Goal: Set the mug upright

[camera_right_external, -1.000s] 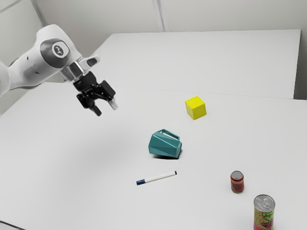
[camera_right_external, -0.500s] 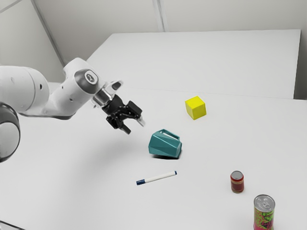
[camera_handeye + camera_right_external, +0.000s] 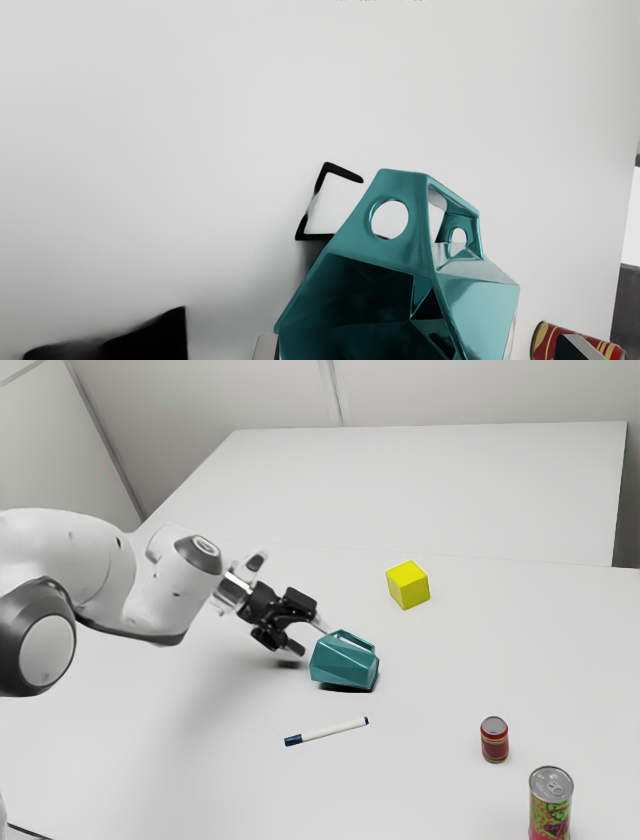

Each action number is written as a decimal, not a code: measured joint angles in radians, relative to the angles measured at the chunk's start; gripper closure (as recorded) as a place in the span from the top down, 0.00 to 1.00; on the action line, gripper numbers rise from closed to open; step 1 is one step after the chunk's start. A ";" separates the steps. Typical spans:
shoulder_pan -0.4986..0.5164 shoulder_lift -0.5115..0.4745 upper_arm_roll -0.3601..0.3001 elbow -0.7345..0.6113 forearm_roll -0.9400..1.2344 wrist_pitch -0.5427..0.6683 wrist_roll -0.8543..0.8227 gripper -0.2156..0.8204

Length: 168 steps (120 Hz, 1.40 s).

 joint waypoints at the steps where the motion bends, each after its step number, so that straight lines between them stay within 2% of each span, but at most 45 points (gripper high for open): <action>1: 0.000 0.001 -0.001 0.000 -0.004 0.000 0.003 0.79; 68: -0.009 0.035 -0.046 -0.015 -0.169 -0.019 0.125 0.77; 87: -0.013 0.035 -0.052 -0.015 -0.176 -0.020 0.147 0.66; 139: -0.016 0.035 -0.054 -0.015 -0.176 -0.019 0.183 0.26; 168: -0.027 0.012 -0.054 -0.015 -0.165 -0.014 0.190 0.13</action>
